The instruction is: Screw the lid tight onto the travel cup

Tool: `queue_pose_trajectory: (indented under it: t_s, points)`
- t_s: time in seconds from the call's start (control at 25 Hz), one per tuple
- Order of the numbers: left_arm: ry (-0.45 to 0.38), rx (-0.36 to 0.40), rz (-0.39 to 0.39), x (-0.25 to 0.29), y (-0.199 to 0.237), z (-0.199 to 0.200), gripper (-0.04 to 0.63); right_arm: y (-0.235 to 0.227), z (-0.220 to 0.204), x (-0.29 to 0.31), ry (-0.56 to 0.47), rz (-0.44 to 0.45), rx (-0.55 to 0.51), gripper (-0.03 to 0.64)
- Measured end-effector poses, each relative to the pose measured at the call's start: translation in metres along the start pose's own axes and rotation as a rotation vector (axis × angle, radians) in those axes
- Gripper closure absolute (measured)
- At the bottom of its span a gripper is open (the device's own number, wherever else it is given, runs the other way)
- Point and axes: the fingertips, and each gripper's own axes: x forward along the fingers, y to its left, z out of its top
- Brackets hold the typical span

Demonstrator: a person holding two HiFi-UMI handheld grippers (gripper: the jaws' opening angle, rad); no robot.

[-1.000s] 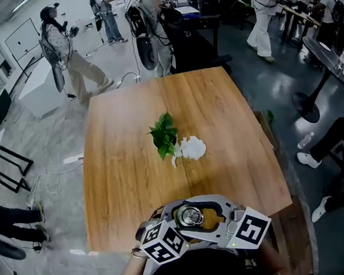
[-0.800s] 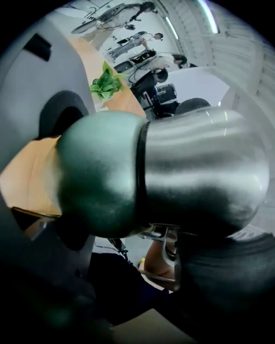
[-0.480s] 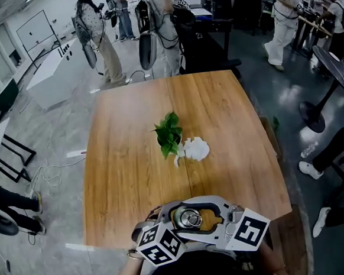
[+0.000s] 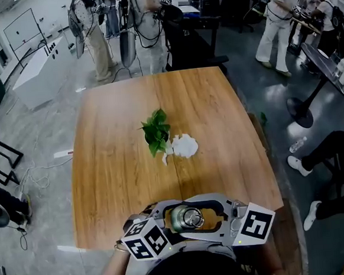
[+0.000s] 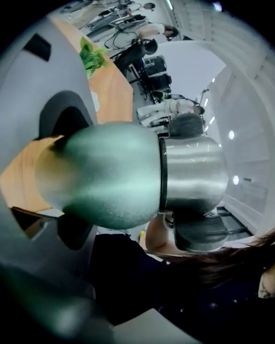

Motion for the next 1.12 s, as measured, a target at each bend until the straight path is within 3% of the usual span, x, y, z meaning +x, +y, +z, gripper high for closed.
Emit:
queue_pose_trajectory:
  t_s: [0.16,0.32,0.4,0.56,0.64,0.84,0.92,1.12]
  points:
    - [0.06,0.012,0.089,0.01,0.016,0.002,0.199,-0.011,-0.004,-0.003,0.009,-0.096,-0.063,0.345]
    - [0.024,-0.095,0.141,0.021,0.028,0.007,0.199,-0.029,-0.002,-0.004,-0.04,-0.195,-0.038,0.345]
    - [-0.013,-0.112,0.107,0.02,0.026,0.011,0.199,-0.031,0.001,-0.007,-0.062,-0.155,0.009,0.345]
    - [-0.022,0.0,-0.079,0.014,0.004,0.017,0.199,-0.01,0.006,-0.015,-0.026,0.102,0.035,0.344]
    - [-0.006,0.016,-0.099,0.016,0.003,0.019,0.199,-0.009,0.007,-0.014,-0.017,0.125,-0.005,0.345]
    - [0.008,-0.176,0.139,0.02,0.042,0.01,0.199,-0.04,0.003,-0.015,-0.08,-0.155,-0.016,0.372]
    - [0.03,-0.18,0.163,0.021,0.045,0.006,0.199,-0.042,0.0,-0.016,-0.089,-0.18,0.002,0.374]
    - [0.017,-0.006,-0.05,0.018,0.012,0.01,0.199,-0.018,-0.001,-0.014,-0.032,0.0,0.028,0.371]
